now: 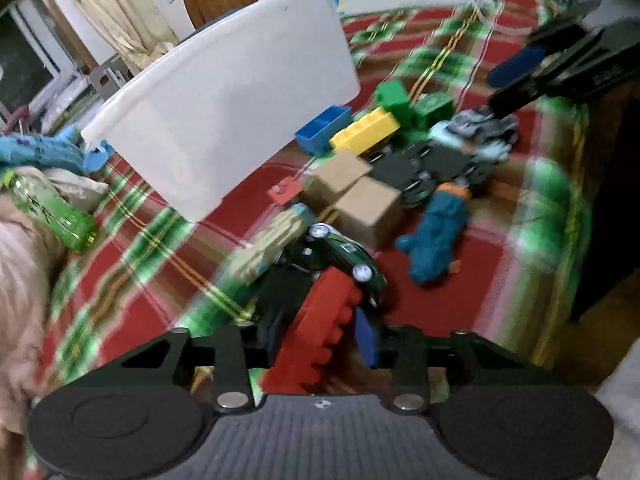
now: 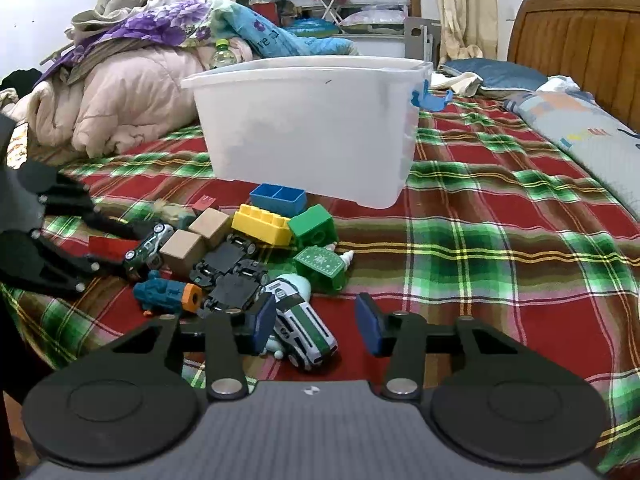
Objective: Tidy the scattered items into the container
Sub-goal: 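Grasp the red lego brick with the left gripper while the right gripper grasps the green-white toy car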
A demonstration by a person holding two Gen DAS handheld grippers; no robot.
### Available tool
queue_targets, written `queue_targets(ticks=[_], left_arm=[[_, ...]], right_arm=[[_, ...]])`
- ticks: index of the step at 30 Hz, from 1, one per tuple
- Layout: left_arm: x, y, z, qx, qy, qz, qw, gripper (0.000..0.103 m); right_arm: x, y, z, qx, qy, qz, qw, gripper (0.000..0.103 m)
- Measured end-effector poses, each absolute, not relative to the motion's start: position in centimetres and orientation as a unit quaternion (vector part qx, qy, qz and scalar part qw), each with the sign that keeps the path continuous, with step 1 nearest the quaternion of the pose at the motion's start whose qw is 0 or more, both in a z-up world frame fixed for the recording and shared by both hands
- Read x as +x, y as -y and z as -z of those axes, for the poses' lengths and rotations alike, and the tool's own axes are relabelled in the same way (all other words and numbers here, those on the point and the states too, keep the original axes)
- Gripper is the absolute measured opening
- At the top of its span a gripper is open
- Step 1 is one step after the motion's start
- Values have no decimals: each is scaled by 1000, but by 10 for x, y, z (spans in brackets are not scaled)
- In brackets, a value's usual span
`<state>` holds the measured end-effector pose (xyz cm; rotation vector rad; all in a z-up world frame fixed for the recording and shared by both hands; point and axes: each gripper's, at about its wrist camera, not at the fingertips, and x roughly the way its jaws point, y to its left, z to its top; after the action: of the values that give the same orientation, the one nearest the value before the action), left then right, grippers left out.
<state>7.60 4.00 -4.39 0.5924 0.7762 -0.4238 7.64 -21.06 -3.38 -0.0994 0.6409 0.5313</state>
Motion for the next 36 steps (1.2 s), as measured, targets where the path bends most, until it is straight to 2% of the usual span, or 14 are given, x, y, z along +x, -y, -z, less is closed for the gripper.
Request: queue_targets(ticks=[1,5,16,17,18,23,27,29,31,32,35,36], left_arm=[[73,-40,43,261,-377,206,864,27],[57,-29,44,223,-382,174,880,26],[55,-30,48,123,-396,117,902,31],[51,-29,47,121,-395,115,903,31],[50,-28,47,121,-394,111,904,31],[45,-23,48,122,-391,111,906,32],[46,-23,48,123,-388,102,908,41],[47,-24,48,120,-387,98,909,43],[47,-25,48,119,-387,96,909,46],[47,-26,49,119,-386,96,910,46],[45,-28,50,111,-383,99,912,41],[45,-29,49,106,-382,100,913,31]], right_arm=[[77,211,34,-47,-312,-256,914,44],[76,210,36,-51,-311,-252,915,43],[75,203,46,-58,-325,-286,899,42],[72,200,46,-66,-322,-286,900,33],[69,197,45,-70,-326,-280,900,30],[56,183,42,-57,-333,-260,905,30],[58,178,40,-74,-322,-252,909,34],[64,176,41,-72,-319,-257,909,47],[68,174,43,-75,-325,-260,906,45],[68,171,45,-81,-330,-261,903,40],[61,166,48,-99,-331,-265,900,34],[58,165,47,-102,-327,-264,902,34]])
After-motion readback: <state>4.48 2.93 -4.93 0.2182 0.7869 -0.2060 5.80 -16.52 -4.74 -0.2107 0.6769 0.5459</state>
